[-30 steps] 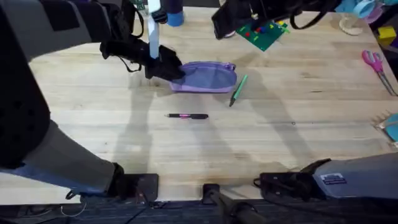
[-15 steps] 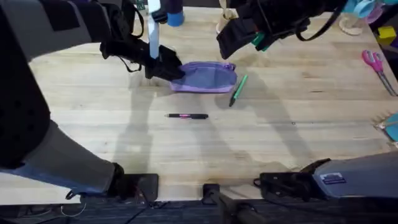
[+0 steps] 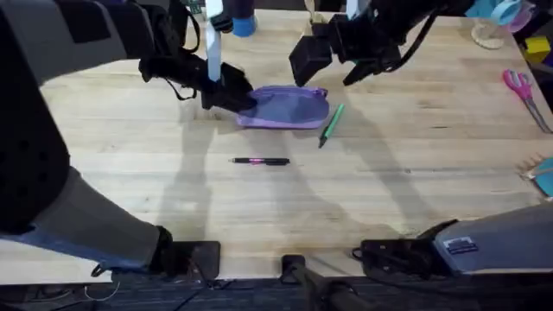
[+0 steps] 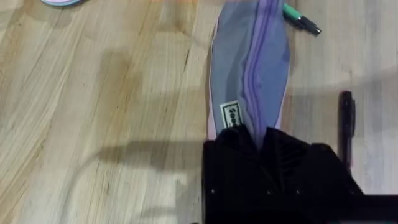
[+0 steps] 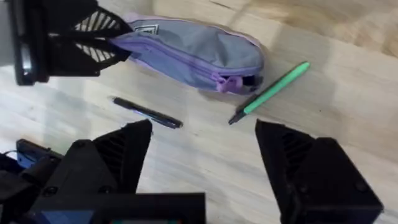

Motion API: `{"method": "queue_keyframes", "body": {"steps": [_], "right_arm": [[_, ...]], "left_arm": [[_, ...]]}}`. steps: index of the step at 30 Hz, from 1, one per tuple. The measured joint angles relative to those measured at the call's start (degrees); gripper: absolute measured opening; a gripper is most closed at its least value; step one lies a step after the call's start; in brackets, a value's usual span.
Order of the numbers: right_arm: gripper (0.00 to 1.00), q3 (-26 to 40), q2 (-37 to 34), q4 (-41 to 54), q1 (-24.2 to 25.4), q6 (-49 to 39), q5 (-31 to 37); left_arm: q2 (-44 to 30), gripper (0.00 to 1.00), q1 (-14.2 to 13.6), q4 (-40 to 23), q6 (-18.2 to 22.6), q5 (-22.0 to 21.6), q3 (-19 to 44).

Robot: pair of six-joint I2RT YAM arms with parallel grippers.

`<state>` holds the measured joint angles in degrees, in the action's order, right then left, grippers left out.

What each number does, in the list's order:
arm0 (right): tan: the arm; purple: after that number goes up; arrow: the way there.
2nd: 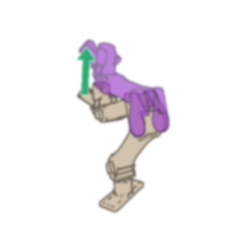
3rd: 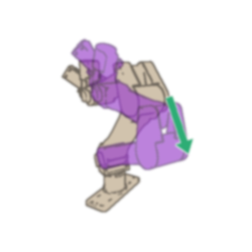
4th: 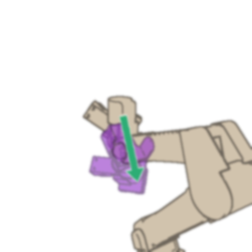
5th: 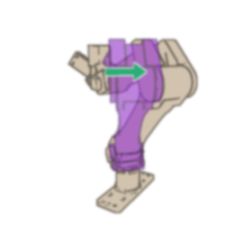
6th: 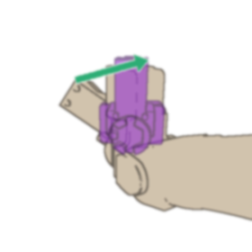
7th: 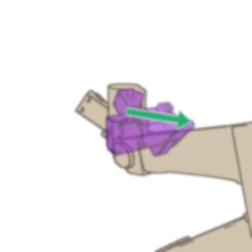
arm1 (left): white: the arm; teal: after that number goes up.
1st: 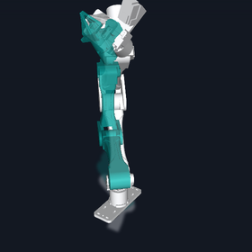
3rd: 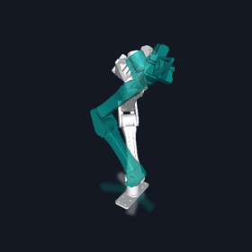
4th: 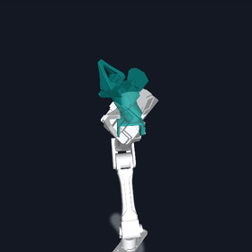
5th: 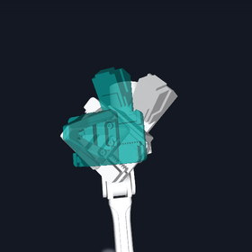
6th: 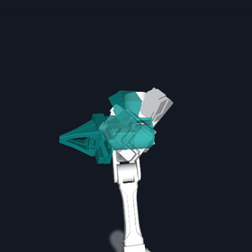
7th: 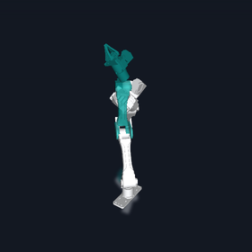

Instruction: Unzip the bag, pick up the pens from the table one at a time and place them inside, then zip the bag closed.

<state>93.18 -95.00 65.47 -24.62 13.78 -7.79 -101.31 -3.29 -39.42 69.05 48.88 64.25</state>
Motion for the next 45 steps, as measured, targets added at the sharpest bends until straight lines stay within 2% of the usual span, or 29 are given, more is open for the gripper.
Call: {"method": "queue_keyframes", "body": {"steps": [8,15,29,38,45], "right_arm": [[0.995,-4.4,0.0,-4.3,0.2,1.5,0.1],[0.996,-10.4,0.0,-9.9,2.6,1.7,-1.6],[0.996,-11.5,-2.6,-14.9,4.6,4.4,-5.9],[0.996,-13.9,-3.3,-16.2,11.6,6.1,-13.4],[0.996,-14.0,-3.3,-17.3,10.7,6.4,-16.1]], "left_arm": [[0.0,0.042,0.0,0.0,0.0,0.0,0.0],[0.0,0.042,0.0,0.0,0.0,0.0,0.0],[0.0,0.042,0.0,0.0,0.0,0.0,0.0],[0.0,0.042,0.0,0.0,0.0,0.0,0.0],[0.0,0.042,0.0,0.0,0.0,0.0,0.0]]}}
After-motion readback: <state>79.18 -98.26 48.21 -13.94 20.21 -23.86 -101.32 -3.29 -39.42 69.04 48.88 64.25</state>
